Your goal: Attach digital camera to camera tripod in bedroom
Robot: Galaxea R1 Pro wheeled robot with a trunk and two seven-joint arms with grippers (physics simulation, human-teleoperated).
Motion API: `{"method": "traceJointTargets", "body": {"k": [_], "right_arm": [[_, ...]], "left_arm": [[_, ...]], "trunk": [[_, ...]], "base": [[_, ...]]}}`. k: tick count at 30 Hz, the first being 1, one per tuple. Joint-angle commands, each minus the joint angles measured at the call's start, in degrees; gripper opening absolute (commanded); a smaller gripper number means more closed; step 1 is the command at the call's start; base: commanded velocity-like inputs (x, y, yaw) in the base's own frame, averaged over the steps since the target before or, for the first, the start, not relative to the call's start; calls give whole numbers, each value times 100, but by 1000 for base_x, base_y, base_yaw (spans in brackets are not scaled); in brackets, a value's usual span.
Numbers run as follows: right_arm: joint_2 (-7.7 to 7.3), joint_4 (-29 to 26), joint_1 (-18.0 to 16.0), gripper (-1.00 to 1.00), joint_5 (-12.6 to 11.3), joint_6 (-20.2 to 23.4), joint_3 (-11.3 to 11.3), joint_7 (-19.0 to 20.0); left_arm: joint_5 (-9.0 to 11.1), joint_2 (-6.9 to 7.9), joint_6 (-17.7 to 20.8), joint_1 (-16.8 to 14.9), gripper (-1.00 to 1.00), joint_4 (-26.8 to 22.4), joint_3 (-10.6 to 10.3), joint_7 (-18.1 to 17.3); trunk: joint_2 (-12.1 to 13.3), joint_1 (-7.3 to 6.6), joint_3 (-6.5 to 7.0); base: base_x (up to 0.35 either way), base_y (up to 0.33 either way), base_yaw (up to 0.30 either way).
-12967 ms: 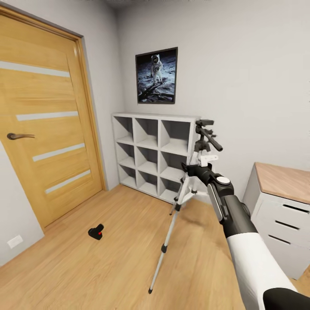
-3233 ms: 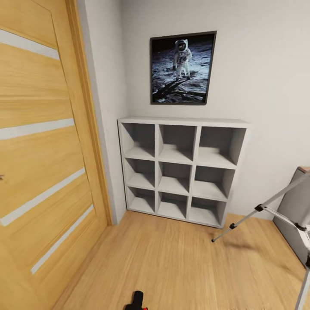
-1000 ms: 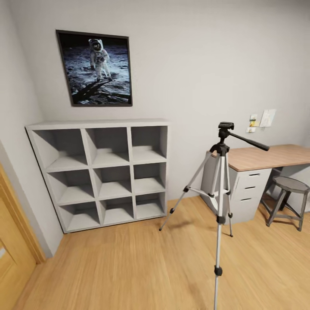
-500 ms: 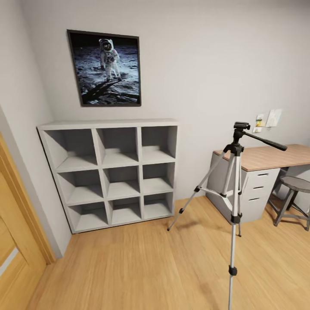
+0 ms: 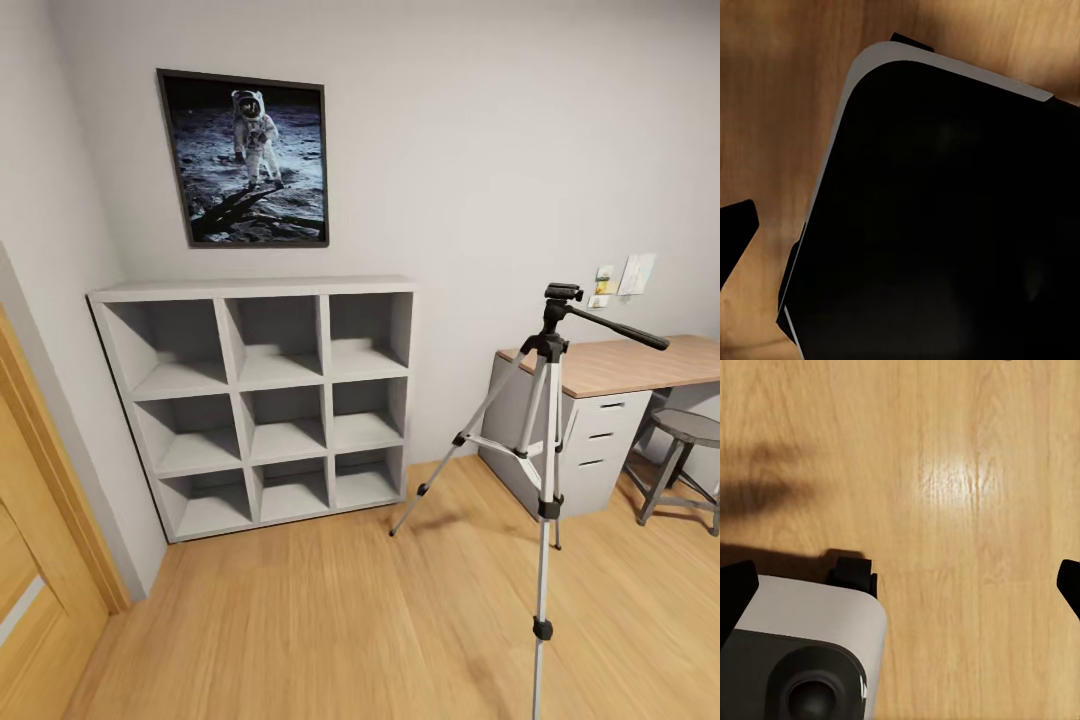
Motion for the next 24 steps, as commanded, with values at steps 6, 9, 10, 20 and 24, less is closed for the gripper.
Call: {"method": "traceJointTargets", "body": {"k": [6, 9, 10, 20, 24], "right_arm": [[-1, 10, -8, 100, 45, -3, 10, 12], [-1, 10, -8, 100, 45, -18, 10, 12], [-1, 10, -8, 100, 45, -19, 10, 12], [-1, 9, -8, 100, 45, -27, 10, 12], [-1, 10, -8, 100, 45, -25, 10, 12]], "left_arm": [[14, -4, -4, 4, 100, -11, -31, -6], [10, -3, -4, 4, 100, -11, -38, -7], [9, -2, -4, 4, 100, -11, -39, -7], [15, 0, -4, 4, 100, -11, -40, -7], [10, 0, -4, 4, 100, -11, -47, -7]], "trunk": [[-3, 0, -5], [-3, 0, -5], [-3, 0, -5], [-3, 0, -5], [-3, 0, -5]], "base": [[160, 132, 0], [233, 199, 0], [210, 183, 0], [65, 57, 0], [69, 26, 0]]}}
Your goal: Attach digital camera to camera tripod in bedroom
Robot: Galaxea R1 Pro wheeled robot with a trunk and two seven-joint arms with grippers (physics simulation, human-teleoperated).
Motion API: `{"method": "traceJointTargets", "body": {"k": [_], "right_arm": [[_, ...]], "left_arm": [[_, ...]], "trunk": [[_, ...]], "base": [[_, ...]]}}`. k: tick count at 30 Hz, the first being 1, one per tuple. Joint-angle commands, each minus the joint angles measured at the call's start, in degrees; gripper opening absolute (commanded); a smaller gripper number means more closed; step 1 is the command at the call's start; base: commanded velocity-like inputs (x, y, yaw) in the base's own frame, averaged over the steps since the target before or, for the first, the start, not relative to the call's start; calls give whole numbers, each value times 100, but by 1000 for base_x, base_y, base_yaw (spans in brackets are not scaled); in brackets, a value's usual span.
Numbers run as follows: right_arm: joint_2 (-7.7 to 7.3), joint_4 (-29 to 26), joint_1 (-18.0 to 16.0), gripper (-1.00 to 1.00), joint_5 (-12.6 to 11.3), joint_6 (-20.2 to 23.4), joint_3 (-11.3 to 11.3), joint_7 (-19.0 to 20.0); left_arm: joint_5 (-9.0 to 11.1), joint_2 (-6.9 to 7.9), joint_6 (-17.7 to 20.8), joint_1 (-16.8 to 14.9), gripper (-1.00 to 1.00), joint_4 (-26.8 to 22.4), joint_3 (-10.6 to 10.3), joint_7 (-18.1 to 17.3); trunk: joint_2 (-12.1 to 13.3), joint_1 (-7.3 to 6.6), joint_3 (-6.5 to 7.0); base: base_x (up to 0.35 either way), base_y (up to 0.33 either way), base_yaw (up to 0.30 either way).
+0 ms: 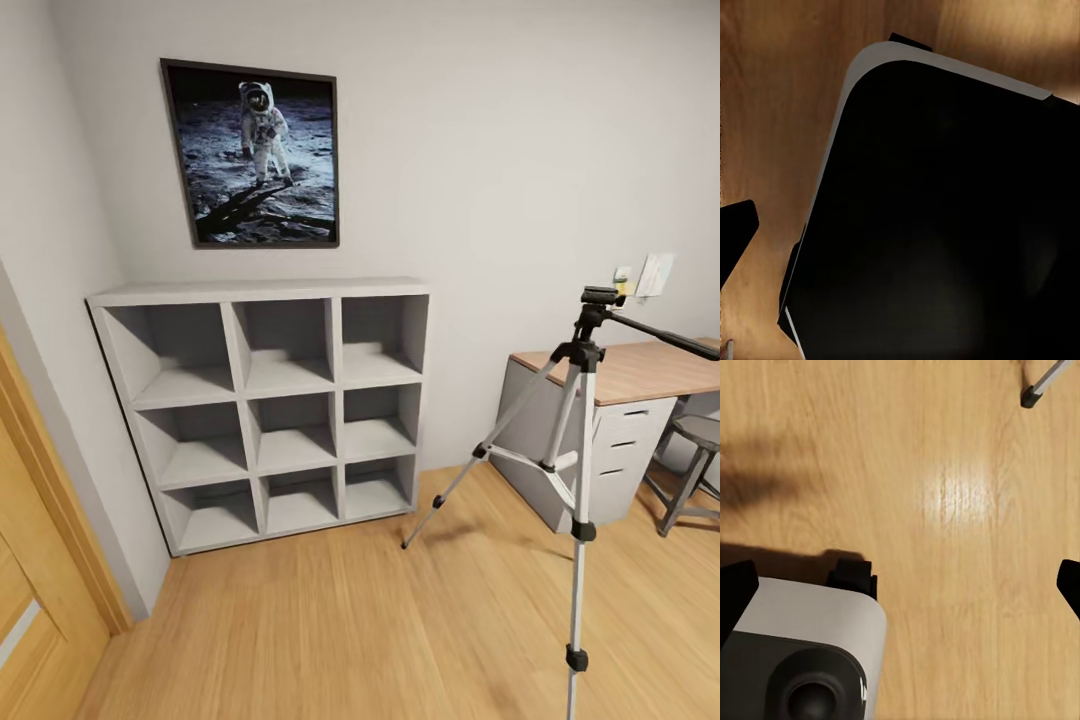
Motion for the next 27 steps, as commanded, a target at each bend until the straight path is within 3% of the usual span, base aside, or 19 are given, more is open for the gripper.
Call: {"method": "traceJointTargets", "body": {"k": [1, 8, 27], "right_arm": [[-1, 11, -8, 100, 44, 2, 10, 11], [-1, 12, -8, 100, 44, 2, 10, 11], [2, 9, -8, 100, 44, -14, 10, 11]], "left_arm": [[26, 0, -5, 4, 100, -11, -5, 1], [20, -1, -5, 4, 100, -11, 0, 1], [31, 0, -5, 4, 100, -11, 30, 4]], "trunk": [[-3, 1, -4], [-3, 1, -4], [-3, 1, -4]], "base": [[179, 100, 0], [144, 81, 0], [9, 5, -3]]}}
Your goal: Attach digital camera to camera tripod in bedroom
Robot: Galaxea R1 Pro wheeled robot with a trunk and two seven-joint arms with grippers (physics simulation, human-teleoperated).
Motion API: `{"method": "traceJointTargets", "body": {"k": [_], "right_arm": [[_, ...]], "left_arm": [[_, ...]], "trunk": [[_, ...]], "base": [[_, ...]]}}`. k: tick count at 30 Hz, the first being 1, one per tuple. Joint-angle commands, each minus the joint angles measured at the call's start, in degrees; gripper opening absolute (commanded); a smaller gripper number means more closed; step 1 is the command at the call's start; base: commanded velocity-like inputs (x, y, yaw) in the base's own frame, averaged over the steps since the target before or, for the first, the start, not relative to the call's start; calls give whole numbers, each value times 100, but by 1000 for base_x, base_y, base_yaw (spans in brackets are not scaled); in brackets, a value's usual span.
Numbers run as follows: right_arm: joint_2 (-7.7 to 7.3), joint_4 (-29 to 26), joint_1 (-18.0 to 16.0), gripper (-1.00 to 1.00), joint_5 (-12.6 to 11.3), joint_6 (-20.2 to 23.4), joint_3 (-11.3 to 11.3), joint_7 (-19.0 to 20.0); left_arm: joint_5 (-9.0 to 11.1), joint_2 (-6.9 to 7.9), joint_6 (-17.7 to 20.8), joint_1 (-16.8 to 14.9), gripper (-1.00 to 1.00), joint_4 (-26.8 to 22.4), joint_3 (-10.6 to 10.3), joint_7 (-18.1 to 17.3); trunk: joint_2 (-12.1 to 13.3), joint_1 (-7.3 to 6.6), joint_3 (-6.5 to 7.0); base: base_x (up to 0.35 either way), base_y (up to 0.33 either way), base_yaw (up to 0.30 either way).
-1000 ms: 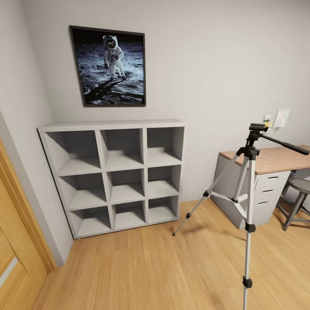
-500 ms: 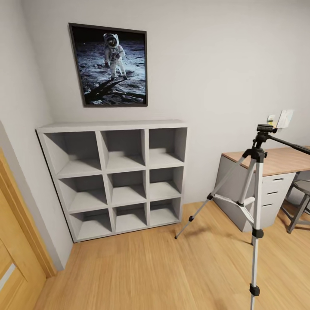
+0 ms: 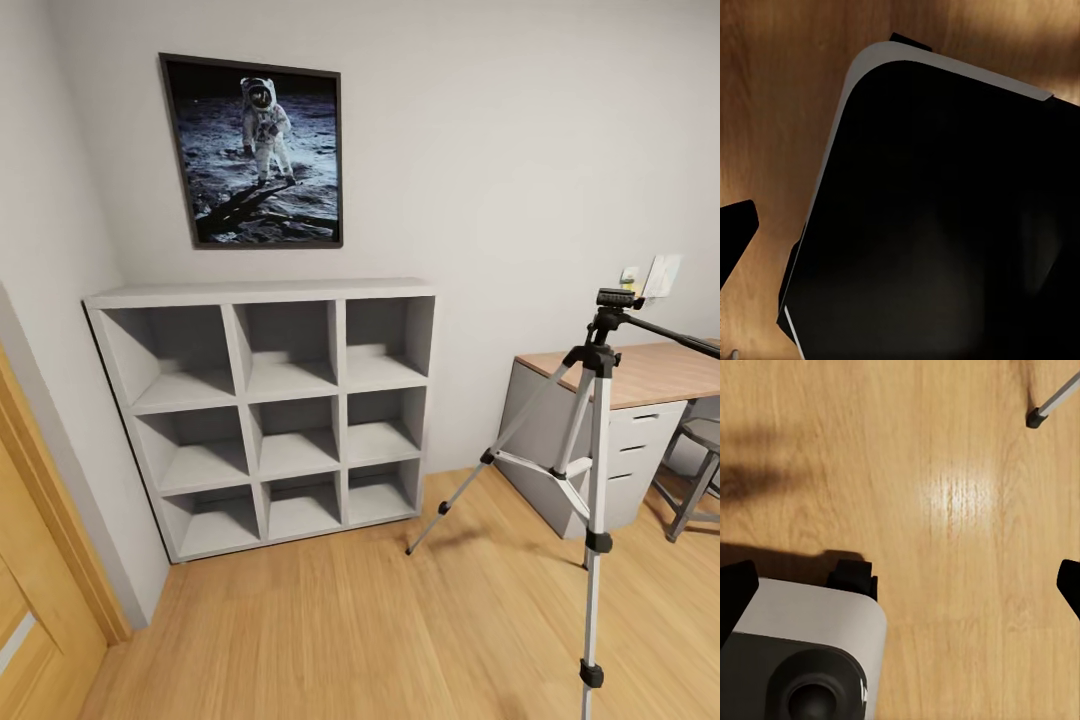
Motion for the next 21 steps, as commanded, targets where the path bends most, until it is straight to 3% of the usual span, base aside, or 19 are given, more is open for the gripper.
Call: {"method": "traceJointTargets", "body": {"k": [1, 21], "right_arm": [[1, 9, -8, 100, 42, 14, 10, 11], [-4, 6, -8, 100, 39, 35, 10, 11]], "left_arm": [[26, 0, -5, 4, 100, -11, 2, 3], [35, 0, -5, 4, 100, -11, 13, 7]], "trunk": [[-3, 0, -5], [-3, 0, -5]], "base": [[0, 0, -111], [0, 1, -215]]}}
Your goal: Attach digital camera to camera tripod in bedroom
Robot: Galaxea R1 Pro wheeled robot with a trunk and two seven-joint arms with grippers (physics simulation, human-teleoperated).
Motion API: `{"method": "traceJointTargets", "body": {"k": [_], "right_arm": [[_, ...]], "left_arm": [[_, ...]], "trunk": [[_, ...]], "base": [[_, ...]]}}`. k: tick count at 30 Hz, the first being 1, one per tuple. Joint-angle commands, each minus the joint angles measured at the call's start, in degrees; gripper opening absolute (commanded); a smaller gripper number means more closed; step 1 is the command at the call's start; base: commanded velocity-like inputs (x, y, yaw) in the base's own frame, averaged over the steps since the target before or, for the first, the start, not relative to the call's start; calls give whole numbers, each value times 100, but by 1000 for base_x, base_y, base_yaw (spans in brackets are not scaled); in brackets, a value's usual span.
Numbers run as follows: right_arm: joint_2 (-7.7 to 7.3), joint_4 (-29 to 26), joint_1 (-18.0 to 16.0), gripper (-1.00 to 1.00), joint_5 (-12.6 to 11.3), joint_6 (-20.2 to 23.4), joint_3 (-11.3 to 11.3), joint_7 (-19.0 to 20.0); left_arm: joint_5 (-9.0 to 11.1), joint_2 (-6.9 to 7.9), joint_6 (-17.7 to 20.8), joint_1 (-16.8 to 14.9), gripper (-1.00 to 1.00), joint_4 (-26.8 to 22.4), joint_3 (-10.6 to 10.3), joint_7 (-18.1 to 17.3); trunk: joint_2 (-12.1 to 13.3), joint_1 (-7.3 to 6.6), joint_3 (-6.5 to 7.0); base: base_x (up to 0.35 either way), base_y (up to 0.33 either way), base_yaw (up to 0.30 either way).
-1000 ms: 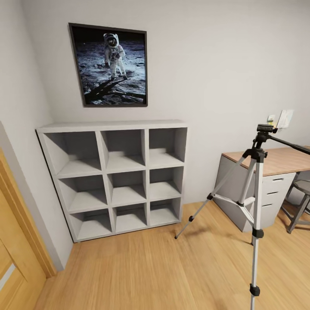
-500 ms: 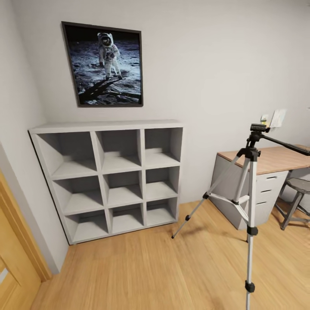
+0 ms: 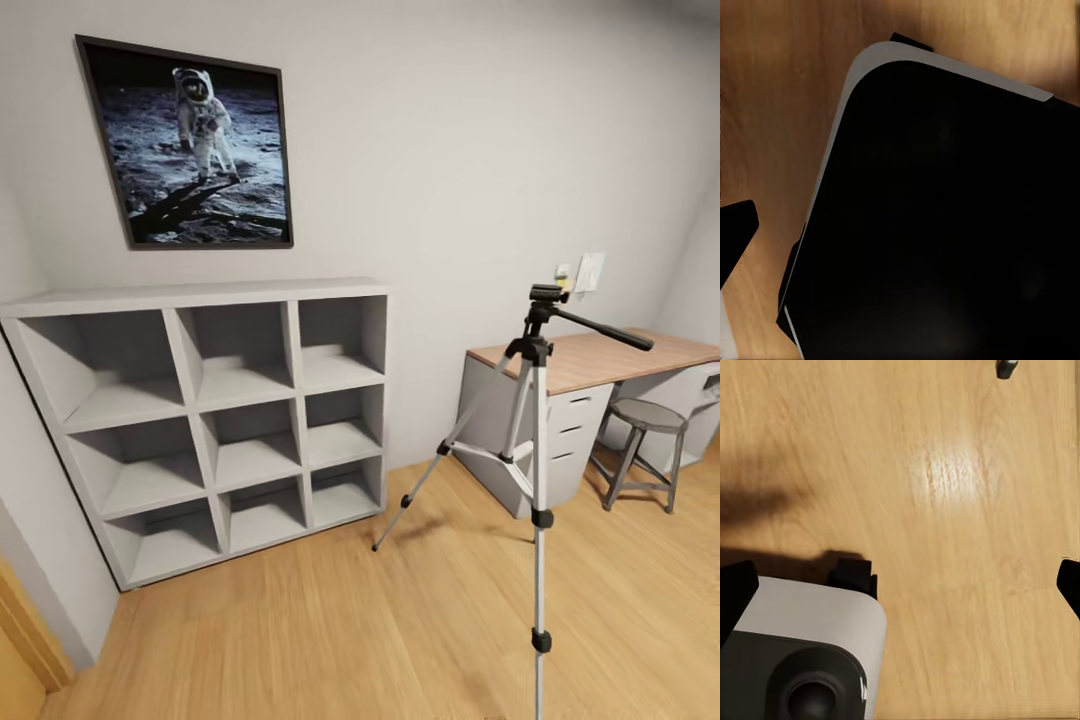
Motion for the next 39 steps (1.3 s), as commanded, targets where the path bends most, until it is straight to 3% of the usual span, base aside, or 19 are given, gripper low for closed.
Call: {"method": "traceJointTargets", "body": {"k": [1, 14, 27, 39], "right_arm": [[-3, 10, -8, 100, 46, 1, 10, 11], [-10, 9, -8, 100, 42, -6, 10, 11], [-10, 9, -8, 100, 44, -14, 10, 11], [-18, 9, -8, 100, 48, -10, 10, 11]], "left_arm": [[24, 0, -4, 4, 100, -12, 1, 2], [24, -5, -4, 4, 100, -12, 10, 2], [24, 0, -4, 4, 100, -12, 4, 2], [24, -5, -4, 4, 100, -12, 5, 2]], "trunk": [[-3, 0, -5], [-3, 0, -5], [-3, 0, -5], [-3, 0, -5]], "base": [[0, 43, -240], [0, 189, -237], [0, 29, -214], [-71, 0, -50]]}}
